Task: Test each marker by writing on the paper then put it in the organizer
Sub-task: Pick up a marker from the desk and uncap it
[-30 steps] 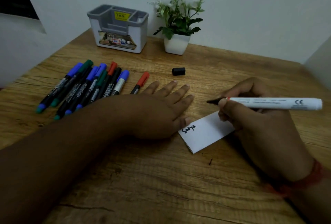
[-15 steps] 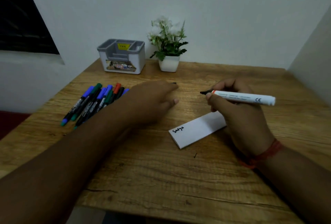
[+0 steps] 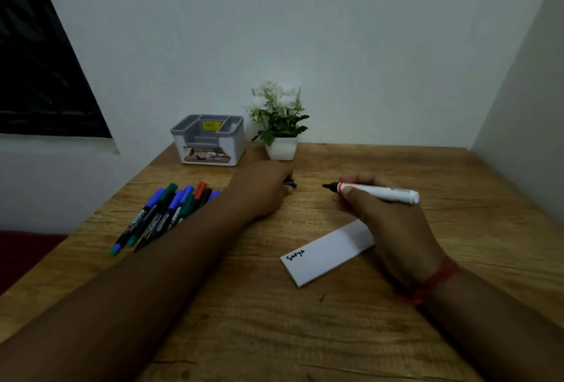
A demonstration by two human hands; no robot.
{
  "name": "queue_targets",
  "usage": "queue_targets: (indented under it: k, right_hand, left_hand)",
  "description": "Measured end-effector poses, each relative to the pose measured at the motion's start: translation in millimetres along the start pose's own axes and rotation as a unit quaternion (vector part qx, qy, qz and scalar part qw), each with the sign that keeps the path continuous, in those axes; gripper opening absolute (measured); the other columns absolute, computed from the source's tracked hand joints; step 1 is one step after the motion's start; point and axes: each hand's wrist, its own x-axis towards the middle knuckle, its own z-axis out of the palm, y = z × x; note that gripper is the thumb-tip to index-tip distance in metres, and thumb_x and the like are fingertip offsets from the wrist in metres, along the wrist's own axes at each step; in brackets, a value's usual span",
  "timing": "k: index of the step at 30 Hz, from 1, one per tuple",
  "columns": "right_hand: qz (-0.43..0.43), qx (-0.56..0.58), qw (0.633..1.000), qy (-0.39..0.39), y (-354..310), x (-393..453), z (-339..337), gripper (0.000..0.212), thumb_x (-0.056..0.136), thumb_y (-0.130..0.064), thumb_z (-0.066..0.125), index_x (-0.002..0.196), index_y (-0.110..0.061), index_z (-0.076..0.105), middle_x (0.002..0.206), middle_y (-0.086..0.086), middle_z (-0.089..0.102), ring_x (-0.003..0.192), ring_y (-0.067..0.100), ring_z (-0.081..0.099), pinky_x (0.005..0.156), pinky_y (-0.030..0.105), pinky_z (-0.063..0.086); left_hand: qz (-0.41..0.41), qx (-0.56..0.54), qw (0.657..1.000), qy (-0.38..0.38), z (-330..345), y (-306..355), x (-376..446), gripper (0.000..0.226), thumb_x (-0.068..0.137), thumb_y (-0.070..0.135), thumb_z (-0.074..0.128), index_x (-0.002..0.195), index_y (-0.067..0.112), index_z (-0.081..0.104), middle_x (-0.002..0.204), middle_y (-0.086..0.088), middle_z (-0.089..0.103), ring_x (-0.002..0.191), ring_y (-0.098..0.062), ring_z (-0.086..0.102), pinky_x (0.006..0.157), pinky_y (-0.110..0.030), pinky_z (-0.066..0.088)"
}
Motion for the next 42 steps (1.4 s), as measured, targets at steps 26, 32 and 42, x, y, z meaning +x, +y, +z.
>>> queue_targets:
  k: [26,32,42]
  right_hand:
    - [0.026,0.081,0.996,0.006,6,50,6,0.029,0.085,-0.042,0.066,0.080,-0.013,0.071,0.075,0.007,0.067,0.061,0.015,0.059,0.060,0.029,0.051]
    - [0.025,0.076,0.997,-0.018,8,49,9,0.027,0.083,-0.036,0.068,0.086,-0.009,0.068,0.069,0.002,0.066,0.058,0.014,0.058,0.056,0.026,0.051]
    - [0.025,0.131,0.989,-0.055,9,49,8,0.015,0.077,-0.022,0.071,0.084,-0.012,0.062,0.072,0.001,0.064,0.062,0.012,0.059,0.058,0.025,0.055]
  left_hand:
    - [0.069,-0.197,0.971,0.113,-13,18,-32,0.024,0.094,0.038,0.060,0.117,0.031,0.064,0.099,0.018,0.063,0.080,0.001,0.051,0.066,-0.027,0.044]
    - [0.076,-0.195,0.971,0.116,-12,20,-33,0.021,0.094,0.040,0.060,0.113,0.033,0.064,0.088,0.022,0.056,0.078,-0.001,0.054,0.065,-0.030,0.047]
    - [0.074,-0.185,0.974,0.106,-15,19,-35,0.019,0.095,0.039,0.058,0.110,0.031,0.066,0.089,0.013,0.066,0.078,-0.003,0.055,0.061,-0.027,0.040]
